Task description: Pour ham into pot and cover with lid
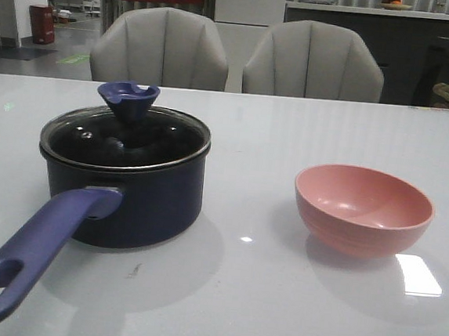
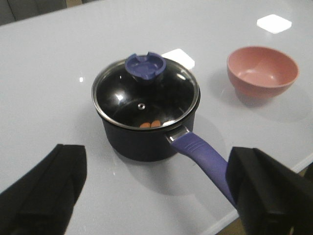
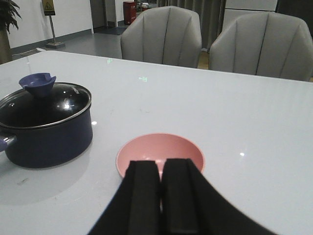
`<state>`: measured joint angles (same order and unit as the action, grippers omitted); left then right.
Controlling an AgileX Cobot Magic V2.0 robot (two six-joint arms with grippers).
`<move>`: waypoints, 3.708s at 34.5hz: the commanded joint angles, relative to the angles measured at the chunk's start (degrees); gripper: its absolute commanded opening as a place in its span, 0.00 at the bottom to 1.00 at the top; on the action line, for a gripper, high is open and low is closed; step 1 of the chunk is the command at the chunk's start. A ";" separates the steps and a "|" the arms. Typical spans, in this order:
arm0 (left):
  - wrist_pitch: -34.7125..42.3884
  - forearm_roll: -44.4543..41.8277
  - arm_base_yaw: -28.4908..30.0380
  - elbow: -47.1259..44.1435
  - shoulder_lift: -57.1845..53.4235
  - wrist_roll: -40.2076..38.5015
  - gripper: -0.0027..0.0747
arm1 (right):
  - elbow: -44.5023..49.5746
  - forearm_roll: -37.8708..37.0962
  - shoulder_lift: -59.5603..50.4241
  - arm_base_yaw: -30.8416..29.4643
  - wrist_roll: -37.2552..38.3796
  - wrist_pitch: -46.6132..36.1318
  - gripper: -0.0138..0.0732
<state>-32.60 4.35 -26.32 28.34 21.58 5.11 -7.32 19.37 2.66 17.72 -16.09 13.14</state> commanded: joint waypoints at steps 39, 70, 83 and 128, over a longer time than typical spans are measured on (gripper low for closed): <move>16.99 1.08 -0.13 -13.77 -19.69 0.10 0.18 | -1.54 0.25 0.60 0.06 -0.54 -4.19 0.35; 34.06 -3.03 25.40 -29.83 -22.97 -10.61 0.18 | -1.54 0.25 0.60 -0.01 -0.54 -3.88 0.35; 34.06 -3.03 25.40 -29.83 -22.97 -10.61 0.18 | -1.54 0.25 0.60 -0.01 -0.54 -3.88 0.35; 33.95 -3.03 25.40 -29.83 -22.94 -10.61 0.18 | 8.56 -20.00 -4.39 -8.44 15.40 -16.31 0.35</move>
<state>-3.15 1.43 -1.08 -0.24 -0.25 -4.98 1.51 0.00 -0.59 9.66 -0.88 2.09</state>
